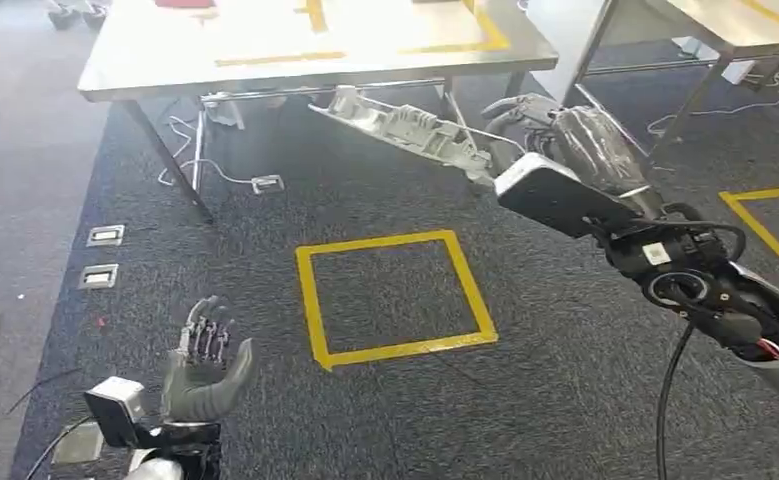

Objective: Take the parts from the cabinet and place them on the table.

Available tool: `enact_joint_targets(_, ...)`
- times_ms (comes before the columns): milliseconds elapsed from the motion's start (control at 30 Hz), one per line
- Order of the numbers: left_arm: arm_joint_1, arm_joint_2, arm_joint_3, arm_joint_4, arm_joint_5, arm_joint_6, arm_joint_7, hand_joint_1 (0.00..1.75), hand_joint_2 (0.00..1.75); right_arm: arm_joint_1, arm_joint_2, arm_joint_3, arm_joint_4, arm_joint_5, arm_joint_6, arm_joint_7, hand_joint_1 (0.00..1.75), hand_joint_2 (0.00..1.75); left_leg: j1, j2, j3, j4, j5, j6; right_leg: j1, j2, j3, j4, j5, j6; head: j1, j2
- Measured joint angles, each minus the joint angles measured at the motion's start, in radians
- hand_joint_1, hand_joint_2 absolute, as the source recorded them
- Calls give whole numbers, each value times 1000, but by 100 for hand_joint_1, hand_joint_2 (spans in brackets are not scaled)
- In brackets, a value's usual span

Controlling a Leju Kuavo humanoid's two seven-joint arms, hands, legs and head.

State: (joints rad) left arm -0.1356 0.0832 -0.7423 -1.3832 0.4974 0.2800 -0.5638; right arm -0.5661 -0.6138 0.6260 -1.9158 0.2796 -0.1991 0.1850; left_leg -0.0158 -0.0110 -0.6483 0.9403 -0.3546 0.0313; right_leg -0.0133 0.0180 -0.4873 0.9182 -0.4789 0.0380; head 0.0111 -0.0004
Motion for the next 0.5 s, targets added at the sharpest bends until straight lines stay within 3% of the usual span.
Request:
enact_joint_targets(67,-5,0,0,0,-1,-4,0,0,175,0,0,-2,0,-3,-1,1,175,175,5,3,23,-9,-10,13,-1,1,18,10,0,11,2,0)
enact_joint_targets(100,-4,-1,0,-1,-1,-6,-1,0,175,4,0,-2,0,-4,-1,1,175,175,9,1,39,-17,-15,17,-5,-5,-3,42,-5,13,6,0)
enact_joint_targets(167,-6,-2,0,-1,-3,-7,-2,0,175,3,0,-2,0,-4,-3,0,175,175,9,1,57,-18,-29,27,-5,-7,-84,193,-30,19,16,0)
enact_joint_targets(200,-4,-1,0,-1,-5,-6,0,0,175,5,0,-1,0,-3,-4,-2,175,175,9,1,66,-18,-38,26,-6,-7,-137,276,-63,21,23,0)
enact_joint_targets(233,-2,-1,0,-1,-7,-5,1,0,175,9,0,-1,0,-3,-4,-3,175,175,9,0,77,-18,-49,26,-6,-7,-180,334,-101,23,25,0)
enact_joint_targets(267,0,-1,0,-1,-9,0,3,0,175,13,1,-1,0,-2,-4,-5,175,175,9,-1,91,-17,-60,26,-6,-8,-206,351,-123,25,29,0)
enact_joint_targets(300,2,-1,0,-1,-10,3,6,0,175,14,1,-1,0,-2,-3,-6,175,175,9,-3,109,-17,-72,25,-6,-8,-209,325,-113,27,34,0)
enact_joint_targets(333,2,-1,0,-1,-11,3,8,0,175,14,2,-1,0,-1,-3,-7,175,175,10,-5,126,-17,-84,24,-6,-10,-198,265,-78,27,39,0)
enact_joint_targets(367,2,-1,0,-1,-12,4,8,0,175,14,2,-1,0,0,-3,-8,175,175,10,-6,143,-17,-97,21,-6,-11,-177,184,-21,25,42,0)
enact_joint_targets(400,2,-2,0,-1,-13,4,8,0,175,13,2,-1,0,1,-2,-8,175,175,9,-6,162,-17,-110,17,-6,-14,-155,86,70,22,48,0)
enact_joint_targets(433,1,-2,0,0,-13,4,8,0,175,12,3,-1,3,1,-1,-9,175,175,4,-8,169,-11,-123,11,-4,-19,-158,11,149,17,51,0)
enact_joint_targets(467,4,-1,0,0,-13,4,11,0,175,7,3,-1,4,2,0,-10,175,175,4,-12,164,-11,-129,7,0,-20,-149,18,112,6,48,0)
enact_joint_targets(500,2,-1,0,-1,-13,4,12,0,175,8,5,-1,3,2,1,-10,175,175,4,-10,166,-14,-137,-1,6,-15,-139,20,129,-2,43,0)
